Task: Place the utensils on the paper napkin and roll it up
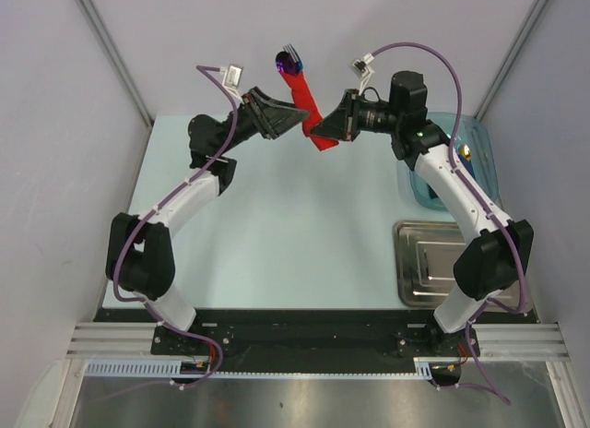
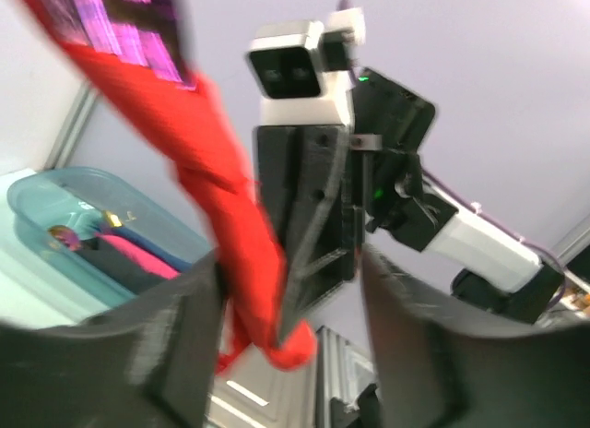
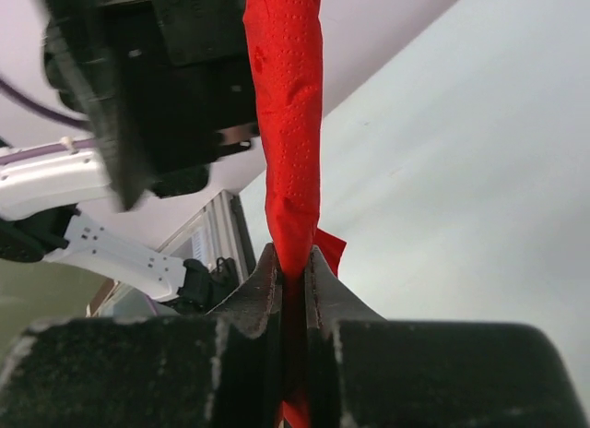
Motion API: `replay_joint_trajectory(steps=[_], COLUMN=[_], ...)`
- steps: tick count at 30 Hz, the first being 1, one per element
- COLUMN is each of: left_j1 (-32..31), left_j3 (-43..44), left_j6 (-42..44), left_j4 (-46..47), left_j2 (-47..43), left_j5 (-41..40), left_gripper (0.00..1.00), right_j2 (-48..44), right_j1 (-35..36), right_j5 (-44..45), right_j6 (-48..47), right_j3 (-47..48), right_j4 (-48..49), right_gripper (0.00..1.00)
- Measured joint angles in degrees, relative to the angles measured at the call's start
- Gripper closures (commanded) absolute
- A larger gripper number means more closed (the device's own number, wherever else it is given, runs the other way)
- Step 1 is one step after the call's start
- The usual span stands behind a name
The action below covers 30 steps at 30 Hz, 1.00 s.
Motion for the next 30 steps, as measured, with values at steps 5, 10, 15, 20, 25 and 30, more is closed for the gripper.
replay_joint_trajectory(steps=[5, 10, 15, 20, 25, 30], left_j1=[-0.5, -0.5, -0.5, -0.5, -0.5, -0.5], left_j3=[0.2, -0.3, -2.3, -2.9, -3.0, -4.1], left_j6=[3.0, 7.5, 14.2, 21.7, 26.3, 28.6], left_j4=[-1.5, -4.8, -11.3, -18.6, -23.1, -26.5], left_j2=[0.0, -0.3, -2.9, -6.6, -8.8, -9.1], left_j5=[0.2, 0.9, 2.9, 4.9, 5.9, 6.4], left_gripper=[0.13, 0.11, 0.09, 0.08, 0.08, 0.09], right_j2=[-1.2, -4.8, -7.6, -7.2, -3.6, 0.9], right_j1=[-5.3, -12.9, -23.2, -33.7, -40.4, -42.8], right_j5=[1.4, 1.8, 1.4, 1.4, 1.7, 2.3], right_j6=[-1.2, -4.8, -11.5, -19.4, -25.6, -28.0], right_j3=[-1.8, -5.1, -7.7, -9.3, -10.6, -13.3], right_j4=[-3.4, -7.8, -13.9, -20.3, -24.9, -26.1], right_gripper=[1.00, 1.00, 1.00, 1.00, 1.00, 1.00])
